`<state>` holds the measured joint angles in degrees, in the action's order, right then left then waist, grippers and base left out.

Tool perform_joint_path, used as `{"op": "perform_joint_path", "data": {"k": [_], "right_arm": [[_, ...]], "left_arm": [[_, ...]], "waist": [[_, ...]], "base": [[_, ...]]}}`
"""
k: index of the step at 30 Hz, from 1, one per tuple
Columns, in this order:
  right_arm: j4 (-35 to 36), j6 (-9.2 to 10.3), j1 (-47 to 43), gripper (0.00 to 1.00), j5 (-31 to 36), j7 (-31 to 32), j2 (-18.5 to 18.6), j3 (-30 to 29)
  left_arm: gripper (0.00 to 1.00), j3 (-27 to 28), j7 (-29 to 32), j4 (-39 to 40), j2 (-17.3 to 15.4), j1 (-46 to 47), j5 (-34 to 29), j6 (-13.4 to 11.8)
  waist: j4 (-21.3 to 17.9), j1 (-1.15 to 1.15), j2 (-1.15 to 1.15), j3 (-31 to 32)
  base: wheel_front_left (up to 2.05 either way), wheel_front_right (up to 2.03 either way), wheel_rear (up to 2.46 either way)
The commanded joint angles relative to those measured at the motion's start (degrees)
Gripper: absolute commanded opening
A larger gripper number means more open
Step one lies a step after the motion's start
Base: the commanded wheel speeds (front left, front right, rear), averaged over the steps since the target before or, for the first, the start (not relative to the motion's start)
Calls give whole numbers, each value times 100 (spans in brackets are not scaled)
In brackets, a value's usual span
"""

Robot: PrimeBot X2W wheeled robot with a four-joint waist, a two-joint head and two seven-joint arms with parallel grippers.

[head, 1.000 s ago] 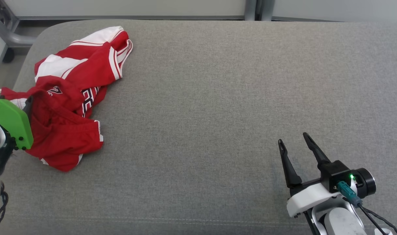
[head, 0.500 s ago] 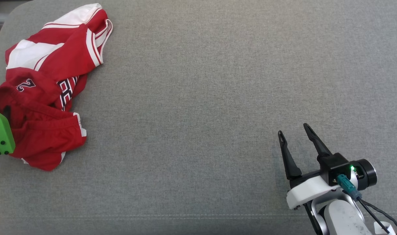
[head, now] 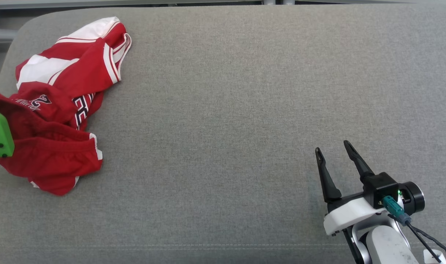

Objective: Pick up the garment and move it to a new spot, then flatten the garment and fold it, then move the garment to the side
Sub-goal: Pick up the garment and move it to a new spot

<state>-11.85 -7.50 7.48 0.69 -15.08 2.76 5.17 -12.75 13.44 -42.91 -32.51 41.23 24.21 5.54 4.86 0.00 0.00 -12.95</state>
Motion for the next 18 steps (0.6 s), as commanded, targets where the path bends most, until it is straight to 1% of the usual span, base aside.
{"op": "perform_joint_path", "data": {"k": [1, 6, 11, 13, 18], "right_arm": [[-17, 2, -57, 100, -36, -26, 23, -20], [-47, 2, -157, 100, -142, -26, 22, -30], [-58, 2, -188, 100, -234, -26, 22, -25], [-51, 2, -201, 100, -273, -26, 24, -31], [-26, 2, -188, 100, -307, -26, 23, -45]], "left_arm": [[0, -42, -55, 111, 8, 106, -53, 30], [0, -253, -82, 658, 141, 279, -13, 102], [0, -443, -22, 1245, 419, 460, 135, 139], [0, -520, 12, 1451, 582, 518, 204, 144], [0, -693, 25, 1741, 998, 685, 187, 1]], "waist": [[56, 0, 0, 149], [82, 0, 0, 414], [-15, 0, 0, 604], [-83, 0, 0, 654], [-310, 0, 0, 659]], "base": [[0, 0, 0], [0, 0, 0], [0, 0, 0], [0, 0, 0], [0, 0, 0]]}}
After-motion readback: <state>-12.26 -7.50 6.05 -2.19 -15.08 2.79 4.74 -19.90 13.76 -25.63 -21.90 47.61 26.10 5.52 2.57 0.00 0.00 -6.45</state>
